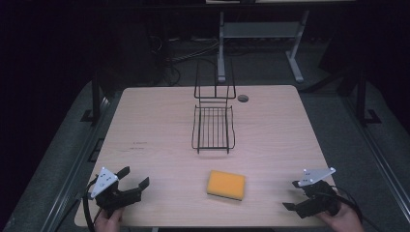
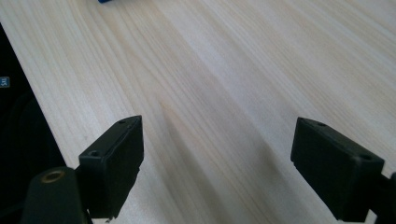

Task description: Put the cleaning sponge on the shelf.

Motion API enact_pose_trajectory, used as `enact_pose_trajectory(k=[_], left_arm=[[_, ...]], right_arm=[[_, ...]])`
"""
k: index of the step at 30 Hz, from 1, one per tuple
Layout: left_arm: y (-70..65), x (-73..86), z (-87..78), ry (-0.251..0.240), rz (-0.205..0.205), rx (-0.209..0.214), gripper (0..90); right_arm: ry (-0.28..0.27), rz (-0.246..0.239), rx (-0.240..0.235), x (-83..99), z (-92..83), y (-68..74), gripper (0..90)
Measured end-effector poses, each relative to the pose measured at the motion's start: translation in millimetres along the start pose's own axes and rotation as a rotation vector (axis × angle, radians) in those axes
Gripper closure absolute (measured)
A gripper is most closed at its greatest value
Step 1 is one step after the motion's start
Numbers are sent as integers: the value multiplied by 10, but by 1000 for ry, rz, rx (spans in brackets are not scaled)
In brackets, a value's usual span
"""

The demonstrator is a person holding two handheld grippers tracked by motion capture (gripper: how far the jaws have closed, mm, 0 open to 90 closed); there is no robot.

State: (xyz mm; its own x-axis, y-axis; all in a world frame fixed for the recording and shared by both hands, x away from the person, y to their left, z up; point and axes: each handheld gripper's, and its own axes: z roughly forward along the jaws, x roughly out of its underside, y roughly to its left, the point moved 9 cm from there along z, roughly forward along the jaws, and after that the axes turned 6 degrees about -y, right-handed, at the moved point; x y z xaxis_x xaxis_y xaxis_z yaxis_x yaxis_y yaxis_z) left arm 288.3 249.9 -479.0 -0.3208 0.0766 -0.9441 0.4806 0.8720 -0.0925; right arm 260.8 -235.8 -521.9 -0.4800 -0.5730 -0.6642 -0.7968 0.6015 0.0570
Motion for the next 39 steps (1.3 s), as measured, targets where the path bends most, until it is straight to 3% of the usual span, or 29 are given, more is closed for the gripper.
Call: enact_pose_trajectory(k=[13, 24, 39], left_arm=[[-33, 5, -1, 0, 10, 6, 141], [-26, 7, -10, 0, 10, -1, 140], [-8, 9, -5, -2, 5, -2, 141]], right_arm=[[4, -14, -16, -81, 45, 85, 167], [60, -97, -46, -248, 157, 243, 166], [77, -135, -67, -399, 196, 323, 164]])
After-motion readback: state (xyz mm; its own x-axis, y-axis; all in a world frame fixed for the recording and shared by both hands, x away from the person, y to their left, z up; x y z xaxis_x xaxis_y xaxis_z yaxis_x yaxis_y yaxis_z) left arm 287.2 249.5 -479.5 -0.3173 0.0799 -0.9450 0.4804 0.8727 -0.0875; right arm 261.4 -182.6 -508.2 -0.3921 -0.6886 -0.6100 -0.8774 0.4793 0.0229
